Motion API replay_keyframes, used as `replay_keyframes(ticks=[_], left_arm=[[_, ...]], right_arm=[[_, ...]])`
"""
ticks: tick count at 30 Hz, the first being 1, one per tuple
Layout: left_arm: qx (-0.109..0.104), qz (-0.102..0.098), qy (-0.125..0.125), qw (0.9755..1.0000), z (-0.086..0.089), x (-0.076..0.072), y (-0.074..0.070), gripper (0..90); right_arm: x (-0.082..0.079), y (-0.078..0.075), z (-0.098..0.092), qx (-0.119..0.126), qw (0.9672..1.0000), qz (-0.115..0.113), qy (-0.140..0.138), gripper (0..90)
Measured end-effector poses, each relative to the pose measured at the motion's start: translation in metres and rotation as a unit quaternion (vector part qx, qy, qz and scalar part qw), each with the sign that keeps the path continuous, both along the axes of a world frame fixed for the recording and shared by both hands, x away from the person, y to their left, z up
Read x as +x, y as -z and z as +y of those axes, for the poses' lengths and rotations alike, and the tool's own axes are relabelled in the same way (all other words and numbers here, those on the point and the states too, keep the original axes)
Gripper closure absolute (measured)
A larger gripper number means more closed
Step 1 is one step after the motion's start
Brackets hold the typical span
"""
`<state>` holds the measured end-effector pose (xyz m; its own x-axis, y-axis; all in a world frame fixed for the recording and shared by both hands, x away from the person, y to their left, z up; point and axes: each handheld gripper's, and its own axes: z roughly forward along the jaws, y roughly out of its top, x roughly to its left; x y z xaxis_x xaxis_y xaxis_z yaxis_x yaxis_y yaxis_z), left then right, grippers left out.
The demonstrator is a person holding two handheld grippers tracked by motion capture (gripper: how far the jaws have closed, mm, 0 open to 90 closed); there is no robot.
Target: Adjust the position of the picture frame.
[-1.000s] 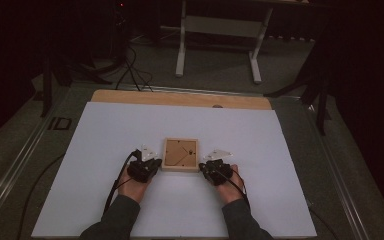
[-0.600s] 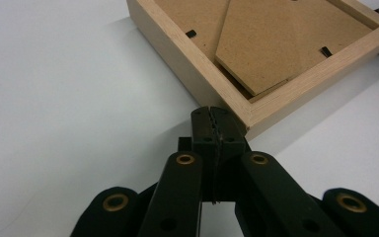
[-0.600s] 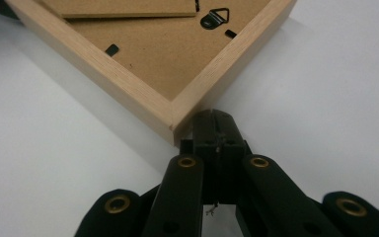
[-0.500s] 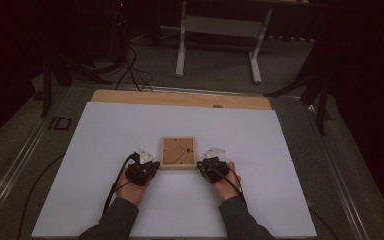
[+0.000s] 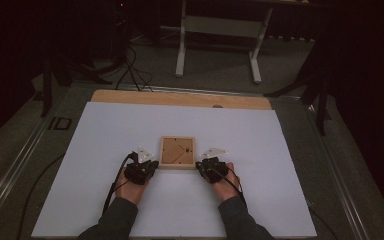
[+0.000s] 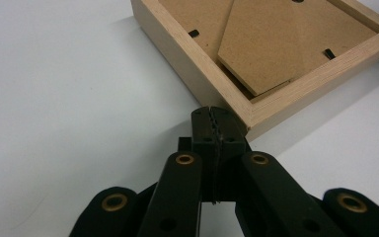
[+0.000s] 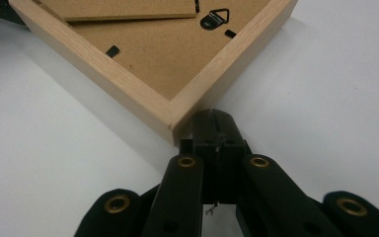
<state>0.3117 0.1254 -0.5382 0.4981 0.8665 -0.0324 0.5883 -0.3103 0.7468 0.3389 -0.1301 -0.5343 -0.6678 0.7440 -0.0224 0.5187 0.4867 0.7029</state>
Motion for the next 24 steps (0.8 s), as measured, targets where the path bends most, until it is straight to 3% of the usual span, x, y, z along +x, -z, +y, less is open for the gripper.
replay_keyframes(ticks=[4, 7, 11, 15, 18, 24], left_arm=[[0.003, -0.001, -0.003, 1.0, 0.0, 0.0, 0.0, 88.9], [-0.001, -0.003, -0.007, 1.0, 0.003, 0.001, 0.0, 83.7], [-0.011, -0.007, -0.011, 0.9999, 0.008, 0.001, -0.002, 79.8], [-0.03, -0.018, 0.002, 0.9994, 0.013, -0.002, -0.008, 72.8], [-0.048, -0.025, 0.01, 0.9985, 0.017, -0.005, -0.012, 67.5], [-0.06, -0.044, 0.015, 0.9971, 0.02, -0.01, -0.02, 59.6]], right_arm=[[0.0, 0.0, 0.0, 0.002, 1.0, -0.003, 0.001, 89.9], [-0.001, -0.004, -0.001, -0.004, 0.9997, -0.023, 0.011, 89.9], [-0.002, -0.011, -0.01, 0.017, 0.9987, -0.037, 0.031, 89.9], [-0.006, -0.021, -0.016, 0.045, 0.997, -0.06, 0.022, 89.8], [-0.009, -0.023, -0.015, 0.044, 0.9969, -0.063, 0.016, 89.8], [-0.013, -0.023, -0.01, 0.047, 0.9964, -0.07, -0.003, 89.8]])
